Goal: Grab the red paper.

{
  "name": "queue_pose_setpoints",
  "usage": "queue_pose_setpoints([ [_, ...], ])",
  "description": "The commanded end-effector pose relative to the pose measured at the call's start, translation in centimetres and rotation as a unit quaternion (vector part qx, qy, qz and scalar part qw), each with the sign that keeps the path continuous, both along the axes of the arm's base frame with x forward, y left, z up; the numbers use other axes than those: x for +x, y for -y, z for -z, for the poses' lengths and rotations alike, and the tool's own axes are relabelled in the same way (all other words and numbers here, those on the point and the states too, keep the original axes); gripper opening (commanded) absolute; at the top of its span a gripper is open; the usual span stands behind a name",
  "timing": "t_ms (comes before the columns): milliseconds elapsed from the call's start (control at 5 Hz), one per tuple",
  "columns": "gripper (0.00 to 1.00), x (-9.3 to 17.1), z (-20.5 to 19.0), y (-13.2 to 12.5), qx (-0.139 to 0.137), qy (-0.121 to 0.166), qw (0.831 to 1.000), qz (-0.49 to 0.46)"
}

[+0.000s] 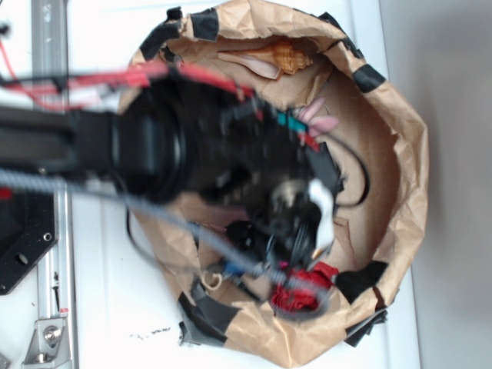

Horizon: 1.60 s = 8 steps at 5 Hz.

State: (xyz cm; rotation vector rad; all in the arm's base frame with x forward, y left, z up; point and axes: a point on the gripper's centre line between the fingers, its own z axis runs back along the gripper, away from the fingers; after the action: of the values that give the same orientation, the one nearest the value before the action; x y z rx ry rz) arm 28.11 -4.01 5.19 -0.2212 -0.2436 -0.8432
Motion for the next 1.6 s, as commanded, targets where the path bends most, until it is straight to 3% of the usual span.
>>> queue_pose_setpoints([
  [0, 1.0, 0.7, -7.4, -3.9, -0.07, 0.076, 0.994, -0.042],
  [200, 1.0, 0.8, -8.0, -2.2, -0.077, 0.089, 0.993, 0.018],
  [800, 1.0, 0.5, -1.4, 2.4, -0.035, 0.047, 0.994, 0.097],
  [1200, 1.0, 0.2, 3.1, 2.8, 0.013, 0.019, 0.995, 0.092],
  [1400, 0.0, -0.3, 3.5, 2.7, 0.027, 0.021, 0.998, 0.061],
])
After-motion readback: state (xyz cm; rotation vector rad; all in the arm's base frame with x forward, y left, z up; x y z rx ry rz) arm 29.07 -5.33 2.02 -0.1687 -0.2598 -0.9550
